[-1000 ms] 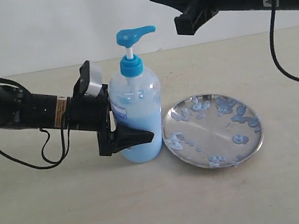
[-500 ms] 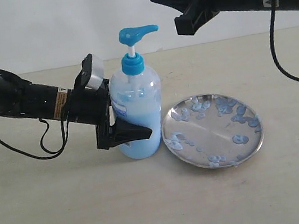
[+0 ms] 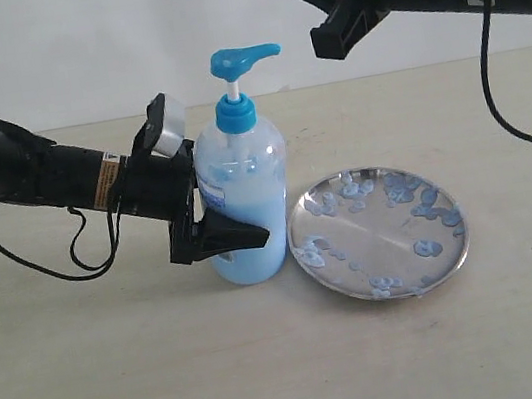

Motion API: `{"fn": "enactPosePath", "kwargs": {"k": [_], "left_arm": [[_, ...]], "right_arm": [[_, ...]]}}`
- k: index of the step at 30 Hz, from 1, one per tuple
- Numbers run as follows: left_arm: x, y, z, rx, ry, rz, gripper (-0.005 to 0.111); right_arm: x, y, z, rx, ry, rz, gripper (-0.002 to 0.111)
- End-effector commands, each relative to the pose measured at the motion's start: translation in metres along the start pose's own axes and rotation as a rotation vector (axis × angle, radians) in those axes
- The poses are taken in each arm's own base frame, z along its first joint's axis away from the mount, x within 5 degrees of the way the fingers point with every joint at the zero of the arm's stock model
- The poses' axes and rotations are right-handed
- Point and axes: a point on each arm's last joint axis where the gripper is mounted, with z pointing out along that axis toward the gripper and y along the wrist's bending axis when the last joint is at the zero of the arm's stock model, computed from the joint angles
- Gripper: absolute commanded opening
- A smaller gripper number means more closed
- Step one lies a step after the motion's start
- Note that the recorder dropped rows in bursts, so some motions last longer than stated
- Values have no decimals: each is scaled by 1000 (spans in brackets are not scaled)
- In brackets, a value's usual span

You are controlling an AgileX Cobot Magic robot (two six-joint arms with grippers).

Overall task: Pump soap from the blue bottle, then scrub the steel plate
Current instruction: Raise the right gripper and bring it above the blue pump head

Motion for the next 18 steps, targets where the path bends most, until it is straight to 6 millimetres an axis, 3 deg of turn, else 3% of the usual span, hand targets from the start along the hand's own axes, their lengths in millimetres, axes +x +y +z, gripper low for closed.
{"fn": "enactPosePath", "kwargs": {"k": [1, 10, 18], "left_arm": [[-19, 2, -3, 15, -87, -8, 4], [-38, 8, 5, 40, -67, 16, 4], [-40, 7, 7, 49, -60, 21, 4]], "right_arm": [[-5, -2, 0, 19, -34, -18, 1], [-4, -3, 0, 38, -22, -26, 1], [-4, -3, 0, 32, -28, -46, 1]]}}
